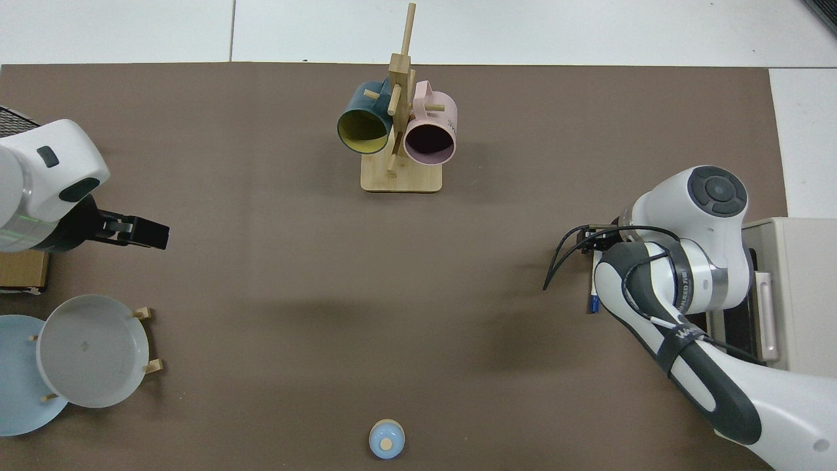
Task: Put markers into pen holder
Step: 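Close the right gripper around the marker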
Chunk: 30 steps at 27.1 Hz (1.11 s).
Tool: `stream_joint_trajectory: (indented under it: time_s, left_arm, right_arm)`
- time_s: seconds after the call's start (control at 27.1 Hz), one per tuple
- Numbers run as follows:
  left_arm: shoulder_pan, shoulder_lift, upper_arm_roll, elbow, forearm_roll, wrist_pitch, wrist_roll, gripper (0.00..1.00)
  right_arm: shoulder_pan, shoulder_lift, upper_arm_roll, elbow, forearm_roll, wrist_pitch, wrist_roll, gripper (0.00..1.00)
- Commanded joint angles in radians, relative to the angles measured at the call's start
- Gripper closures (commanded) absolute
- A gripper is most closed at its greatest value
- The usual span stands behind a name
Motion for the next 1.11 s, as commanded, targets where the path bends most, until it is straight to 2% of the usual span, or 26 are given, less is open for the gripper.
stream_joint_trajectory:
  time_s: [0.0,0.11,0.22,0.33,0.48,0.74,1.07]
  left_arm:
    - [0.004,-0.02,-0.001,-0.024,-0.012,0.001,0.012,0.0]
    - [0.004,-0.02,-0.001,-0.024,-0.012,0.001,0.01,0.0]
    - [0.004,-0.02,-0.001,-0.024,-0.012,0.001,0.012,0.0]
    - [0.004,-0.02,-0.001,-0.024,-0.012,0.001,0.012,0.0]
    - [0.004,-0.02,-0.001,-0.024,-0.012,0.001,0.012,0.0]
    - [-0.005,-0.017,-0.007,-0.016,-0.012,0.001,0.012,0.0]
    - [-0.005,-0.011,-0.013,0.008,-0.011,0.03,0.039,0.0]
  right_arm:
    - [-0.014,0.003,0.007,-0.017,-0.018,0.03,0.023,0.31]
    - [-0.017,0.005,0.007,-0.024,-0.025,0.031,0.023,0.42]
    - [-0.025,0.003,0.007,-0.028,-0.025,0.041,0.024,0.62]
    - [-0.025,0.007,0.007,-0.028,-0.025,0.042,0.024,0.74]
    - [-0.023,0.008,0.007,-0.03,-0.025,0.039,0.029,0.99]
    - [0.0,-0.004,0.011,0.009,-0.008,0.009,0.15,1.0]
    - [0.072,-0.064,0.018,0.136,0.047,-0.203,0.334,1.0]
